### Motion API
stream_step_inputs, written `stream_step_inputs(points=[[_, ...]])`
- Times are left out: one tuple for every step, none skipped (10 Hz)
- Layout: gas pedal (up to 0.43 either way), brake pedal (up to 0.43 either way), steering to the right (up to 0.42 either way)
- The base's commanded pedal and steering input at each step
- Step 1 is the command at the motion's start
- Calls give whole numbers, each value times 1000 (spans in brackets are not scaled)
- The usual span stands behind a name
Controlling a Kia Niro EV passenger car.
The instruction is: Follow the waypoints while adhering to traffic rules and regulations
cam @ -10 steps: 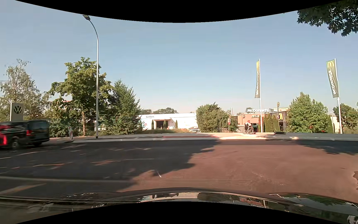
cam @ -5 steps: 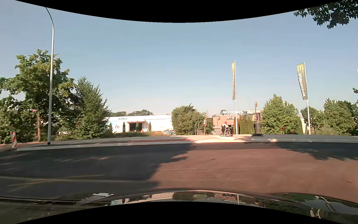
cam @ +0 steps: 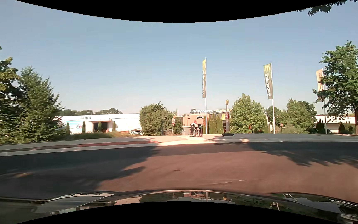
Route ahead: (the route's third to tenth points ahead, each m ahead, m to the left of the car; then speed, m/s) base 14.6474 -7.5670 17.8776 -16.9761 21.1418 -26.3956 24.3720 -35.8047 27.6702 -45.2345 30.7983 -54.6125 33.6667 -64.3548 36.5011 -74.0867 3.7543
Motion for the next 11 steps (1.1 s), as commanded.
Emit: stream_step_inputs(points=[[87, 0, 421], [87, 0, 434], [98, 0, 448], [98, 0, 460], [98, 0, 471], [110, 0, 476], [118, 0, 476], [118, 0, 475], [138, 0, 469], [150, 0, 461], [150, 0, 449]])
